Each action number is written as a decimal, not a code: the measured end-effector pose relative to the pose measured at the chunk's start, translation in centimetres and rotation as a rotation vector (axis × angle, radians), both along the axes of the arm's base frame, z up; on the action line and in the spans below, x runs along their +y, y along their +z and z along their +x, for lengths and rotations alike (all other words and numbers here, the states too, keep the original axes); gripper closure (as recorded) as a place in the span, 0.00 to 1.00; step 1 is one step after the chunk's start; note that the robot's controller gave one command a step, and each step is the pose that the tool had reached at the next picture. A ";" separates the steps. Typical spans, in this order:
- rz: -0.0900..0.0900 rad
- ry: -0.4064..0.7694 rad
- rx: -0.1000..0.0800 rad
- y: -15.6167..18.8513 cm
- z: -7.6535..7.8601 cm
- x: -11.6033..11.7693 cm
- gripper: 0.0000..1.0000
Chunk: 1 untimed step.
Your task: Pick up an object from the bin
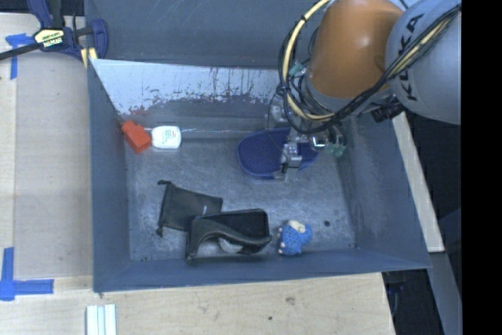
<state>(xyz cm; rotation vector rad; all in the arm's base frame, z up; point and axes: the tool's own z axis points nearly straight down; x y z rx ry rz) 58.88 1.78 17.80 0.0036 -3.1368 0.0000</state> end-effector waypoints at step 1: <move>0.001 0.134 -0.010 -11.0 2.0 -1.6 0.00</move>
Offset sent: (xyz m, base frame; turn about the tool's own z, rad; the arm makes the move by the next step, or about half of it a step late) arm 0.0190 -0.0152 -0.1080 -0.1356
